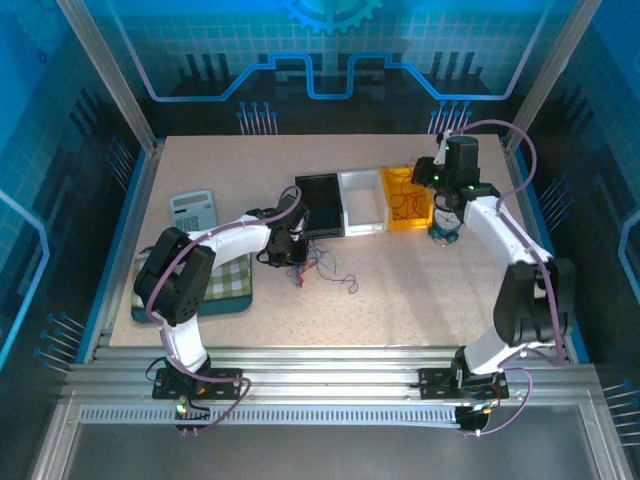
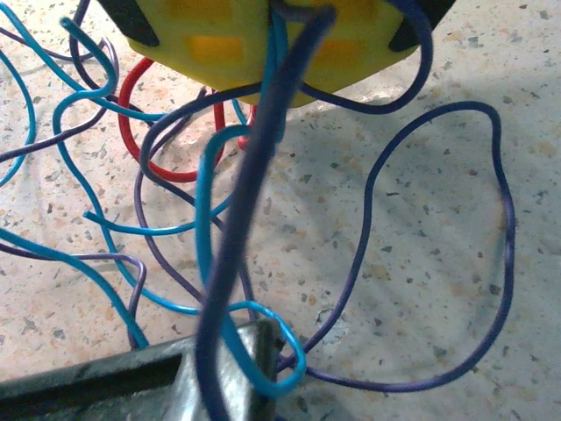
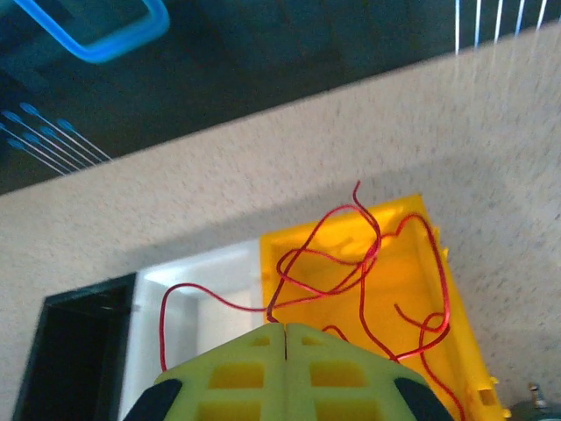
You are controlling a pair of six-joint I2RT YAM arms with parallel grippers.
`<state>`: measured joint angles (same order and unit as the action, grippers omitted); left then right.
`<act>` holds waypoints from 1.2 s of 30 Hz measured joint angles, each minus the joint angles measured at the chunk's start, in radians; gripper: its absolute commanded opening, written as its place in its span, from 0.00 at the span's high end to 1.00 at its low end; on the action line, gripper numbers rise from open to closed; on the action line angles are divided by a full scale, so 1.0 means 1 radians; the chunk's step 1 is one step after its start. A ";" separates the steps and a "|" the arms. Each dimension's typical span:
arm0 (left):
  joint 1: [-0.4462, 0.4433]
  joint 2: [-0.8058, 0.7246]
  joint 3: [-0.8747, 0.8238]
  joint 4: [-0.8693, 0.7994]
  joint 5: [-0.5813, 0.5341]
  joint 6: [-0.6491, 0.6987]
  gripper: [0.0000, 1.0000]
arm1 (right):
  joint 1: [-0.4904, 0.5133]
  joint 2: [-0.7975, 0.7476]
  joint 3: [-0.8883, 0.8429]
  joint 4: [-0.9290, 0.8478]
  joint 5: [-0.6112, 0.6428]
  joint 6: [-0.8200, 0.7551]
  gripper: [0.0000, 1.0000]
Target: Untangle the cables
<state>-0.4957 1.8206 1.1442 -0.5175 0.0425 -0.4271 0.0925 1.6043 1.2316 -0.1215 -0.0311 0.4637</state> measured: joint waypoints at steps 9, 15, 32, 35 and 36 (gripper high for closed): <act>0.000 0.000 0.000 -0.001 0.000 0.008 1.00 | -0.042 0.087 -0.008 -0.036 0.021 0.059 1.00; 0.000 0.000 0.001 -0.001 0.000 0.009 1.00 | -0.072 0.095 -0.008 -0.055 0.066 0.068 1.00; -0.001 0.014 0.069 0.031 0.187 0.064 1.00 | 0.030 0.207 -0.006 -0.110 0.095 0.032 0.91; -0.001 0.023 0.087 0.038 0.214 0.069 1.00 | 0.031 0.205 -0.006 -0.117 0.115 0.009 0.70; -0.001 0.024 0.090 0.038 0.219 0.069 1.00 | 0.031 0.203 -0.006 -0.118 0.123 0.001 0.66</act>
<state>-0.4969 1.8450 1.2339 -0.4793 0.2619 -0.3576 0.1234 1.8072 1.2259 -0.2394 0.0921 0.4644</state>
